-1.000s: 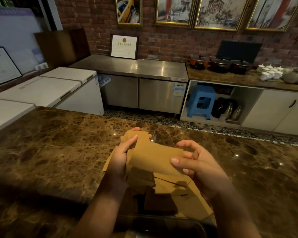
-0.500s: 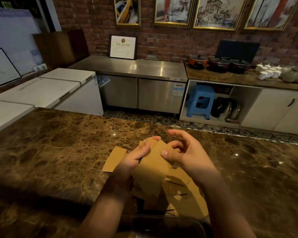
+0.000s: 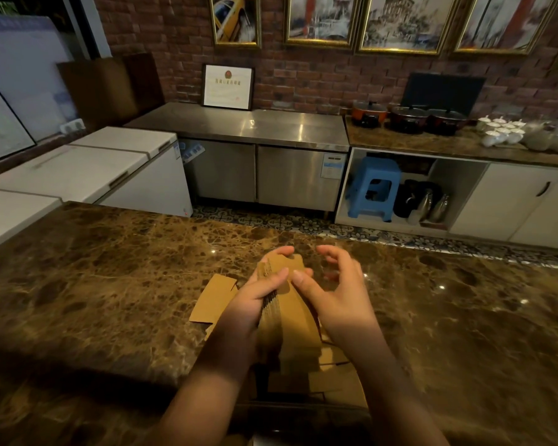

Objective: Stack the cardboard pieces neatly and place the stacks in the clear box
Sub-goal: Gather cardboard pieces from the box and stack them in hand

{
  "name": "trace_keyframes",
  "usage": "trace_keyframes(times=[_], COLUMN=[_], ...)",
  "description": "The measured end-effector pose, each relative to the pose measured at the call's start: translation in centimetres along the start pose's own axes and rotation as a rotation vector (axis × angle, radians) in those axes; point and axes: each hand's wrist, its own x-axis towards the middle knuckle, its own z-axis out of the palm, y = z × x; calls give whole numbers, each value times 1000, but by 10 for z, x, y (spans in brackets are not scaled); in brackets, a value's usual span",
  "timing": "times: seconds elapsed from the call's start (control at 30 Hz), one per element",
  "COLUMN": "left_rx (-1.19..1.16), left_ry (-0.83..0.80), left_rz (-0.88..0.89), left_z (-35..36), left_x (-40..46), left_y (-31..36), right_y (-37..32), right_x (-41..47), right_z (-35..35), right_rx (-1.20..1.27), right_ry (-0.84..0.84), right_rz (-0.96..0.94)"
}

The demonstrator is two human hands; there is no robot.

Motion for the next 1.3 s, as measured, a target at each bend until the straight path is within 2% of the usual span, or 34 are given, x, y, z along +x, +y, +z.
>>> trace_keyframes(times=[0.1,0.17,0.2,0.27,0.47,0.6,0.77,0.83,0.93,1.03,1.1,1.2,1.3], left_rx=[-112,-102,-54,65,315,328,395,414,491,543,485,495,491], left_ry=[100,139,158,170,111,114,108,97,123,131,227,355,380], left_rz=[172,262,297,357,427,365,354,339,204,74,38,55,65], left_z=[3,6,8,12,15,9,4,3,0,-1,-2,-9,-26], left_x=[7,10,11,13,17,19,23,26,33,41,48,56,61], left_y=[1,1,-1,-9,-27,-37,-46,-47,-35,-21,-23,-35,-47], right_y=[4,9,11,14,23,32,42,48,57,64,71,89,105], right_x=[-8,-10,-11,-12,-8,-2,-3,-1,5,13,18,23,20], right_z=[0,-2,-2,-3,-12,-19,-29,-35,-43,-40,-30,-20,-7], right_rx=[415,681,808,961,1011,1022,933,852,606,364,259,254,436], right_ry=[-133,-228,-267,-312,-366,-188,-30,7,12,-59,-123,-158,-128], right_rz=[383,622,699,738,618,605,416,317,110,-74,-152,-160,-12])
